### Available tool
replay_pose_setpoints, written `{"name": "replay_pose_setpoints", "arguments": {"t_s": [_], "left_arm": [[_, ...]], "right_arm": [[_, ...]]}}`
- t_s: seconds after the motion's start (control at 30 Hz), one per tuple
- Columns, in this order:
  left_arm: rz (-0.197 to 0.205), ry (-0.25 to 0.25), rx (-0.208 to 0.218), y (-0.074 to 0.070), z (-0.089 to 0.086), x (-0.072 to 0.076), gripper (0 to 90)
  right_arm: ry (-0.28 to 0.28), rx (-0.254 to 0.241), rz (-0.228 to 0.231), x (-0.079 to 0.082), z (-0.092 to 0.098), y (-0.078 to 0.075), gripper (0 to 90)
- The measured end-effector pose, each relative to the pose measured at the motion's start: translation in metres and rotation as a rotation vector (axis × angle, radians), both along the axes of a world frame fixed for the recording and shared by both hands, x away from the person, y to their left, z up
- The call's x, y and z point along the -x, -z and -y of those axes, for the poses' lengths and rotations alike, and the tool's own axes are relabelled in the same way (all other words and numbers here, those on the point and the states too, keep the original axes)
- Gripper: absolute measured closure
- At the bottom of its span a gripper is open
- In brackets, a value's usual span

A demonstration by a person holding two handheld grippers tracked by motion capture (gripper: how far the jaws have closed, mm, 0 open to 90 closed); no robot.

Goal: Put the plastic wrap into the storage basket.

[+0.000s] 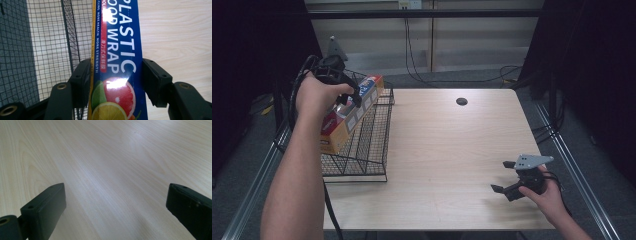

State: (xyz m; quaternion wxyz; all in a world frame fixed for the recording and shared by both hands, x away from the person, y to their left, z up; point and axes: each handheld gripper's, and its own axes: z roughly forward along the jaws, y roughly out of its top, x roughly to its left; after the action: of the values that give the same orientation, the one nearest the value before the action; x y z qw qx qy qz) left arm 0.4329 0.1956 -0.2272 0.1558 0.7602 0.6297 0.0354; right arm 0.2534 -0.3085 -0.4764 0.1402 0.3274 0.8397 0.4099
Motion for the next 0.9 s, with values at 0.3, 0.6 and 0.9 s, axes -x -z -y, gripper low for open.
{"name": "replay_pose_setpoints", "arguments": {"t_s": [0.3, 0.6, 0.9], "left_arm": [[0.006, -0.023, -0.006, -0.003, -0.008, -0.001, 45.0], [0.020, -0.030, -0.013, -0.007, -0.018, -0.003, 44.9], [0.029, -0.064, -0.013, -0.009, -0.028, -0.002, 44.9]], "right_arm": [[-0.002, -0.002, 0.002, 0.000, 0.000, 0.000, 2.8], [0.005, -0.006, 0.004, -0.001, 0.000, 0.000, 2.8], [0.006, -0.018, -0.002, -0.001, 0.001, 0.000, 2.8]]}}
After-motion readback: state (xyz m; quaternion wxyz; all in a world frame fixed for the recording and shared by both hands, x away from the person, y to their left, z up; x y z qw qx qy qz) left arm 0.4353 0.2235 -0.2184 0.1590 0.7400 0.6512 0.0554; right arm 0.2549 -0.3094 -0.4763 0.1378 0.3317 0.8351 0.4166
